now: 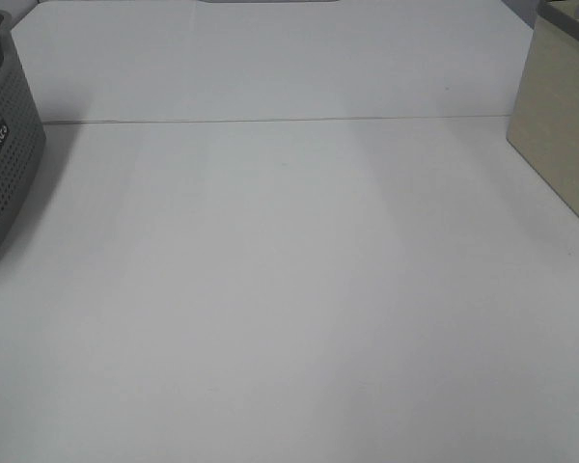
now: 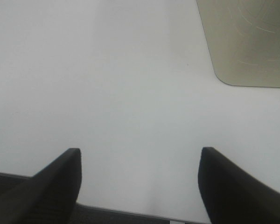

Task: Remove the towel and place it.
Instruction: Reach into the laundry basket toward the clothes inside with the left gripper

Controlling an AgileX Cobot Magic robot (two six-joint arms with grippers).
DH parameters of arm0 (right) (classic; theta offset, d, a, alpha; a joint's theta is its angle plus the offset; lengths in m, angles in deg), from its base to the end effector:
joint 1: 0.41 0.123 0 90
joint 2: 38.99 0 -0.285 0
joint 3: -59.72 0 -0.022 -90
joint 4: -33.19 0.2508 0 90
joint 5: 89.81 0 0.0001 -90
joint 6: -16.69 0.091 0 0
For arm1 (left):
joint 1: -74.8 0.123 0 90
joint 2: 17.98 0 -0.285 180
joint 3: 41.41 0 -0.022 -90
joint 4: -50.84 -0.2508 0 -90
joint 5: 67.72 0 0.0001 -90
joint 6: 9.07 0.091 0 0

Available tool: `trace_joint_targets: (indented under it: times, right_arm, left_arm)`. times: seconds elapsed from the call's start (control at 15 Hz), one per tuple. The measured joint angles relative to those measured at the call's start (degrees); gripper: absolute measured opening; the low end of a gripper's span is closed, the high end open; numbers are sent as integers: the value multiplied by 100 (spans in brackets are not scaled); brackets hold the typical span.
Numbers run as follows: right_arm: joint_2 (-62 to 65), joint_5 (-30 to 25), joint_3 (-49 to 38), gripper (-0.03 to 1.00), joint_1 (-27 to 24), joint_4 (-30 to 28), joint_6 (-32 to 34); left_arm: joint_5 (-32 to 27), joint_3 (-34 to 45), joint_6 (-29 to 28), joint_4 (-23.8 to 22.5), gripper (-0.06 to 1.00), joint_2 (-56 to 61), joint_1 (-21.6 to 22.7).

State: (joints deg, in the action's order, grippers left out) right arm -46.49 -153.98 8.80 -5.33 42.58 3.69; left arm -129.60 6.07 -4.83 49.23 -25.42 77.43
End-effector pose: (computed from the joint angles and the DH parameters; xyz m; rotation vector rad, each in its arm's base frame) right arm -0.0032 0.0137 0.2621 -0.1599 2.1215 0.0151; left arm -0.0089 0.0018 0.2810 0.0266 2.0398 0.1087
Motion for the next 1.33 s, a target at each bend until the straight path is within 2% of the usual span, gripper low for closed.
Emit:
trace_joint_targets:
  times: [0.2,0.33,0.53,0.67,0.8,0.87,1.07,1.2,1.33]
  right_arm:
    - [0,0,0,70,0,0,0]
    - [0,0,0,70,0,0,0]
    - [0,0,0,70,0,0,0]
    - [0,0,0,70,0,0,0]
    - [0,0,0,70,0,0,0]
    - [0,0,0,70,0,0,0]
    - [0,0,0,70,0,0,0]
    - [0,0,0,70,0,0,0]
    - [0,0,0,70,0,0,0]
  left_arm:
    - [-63,-80,63,-126,99,-115,0]
    - [-418,-561,435,-138,99,-716,0]
    - [-768,-1719,1530,-138,99,-2114,0]
    - [-773,-2561,2750,-149,99,-3151,-29]
    - [-779,-3214,3266,-178,99,-3982,-103]
    - [-779,-3409,3323,-223,99,-4223,-109]
    - [-785,-4578,3936,-579,99,-5672,-126]
    - [-785,-5523,4578,-1112,99,-6979,-126]
    - [-768,-6165,4784,-1461,97,-8010,-126]
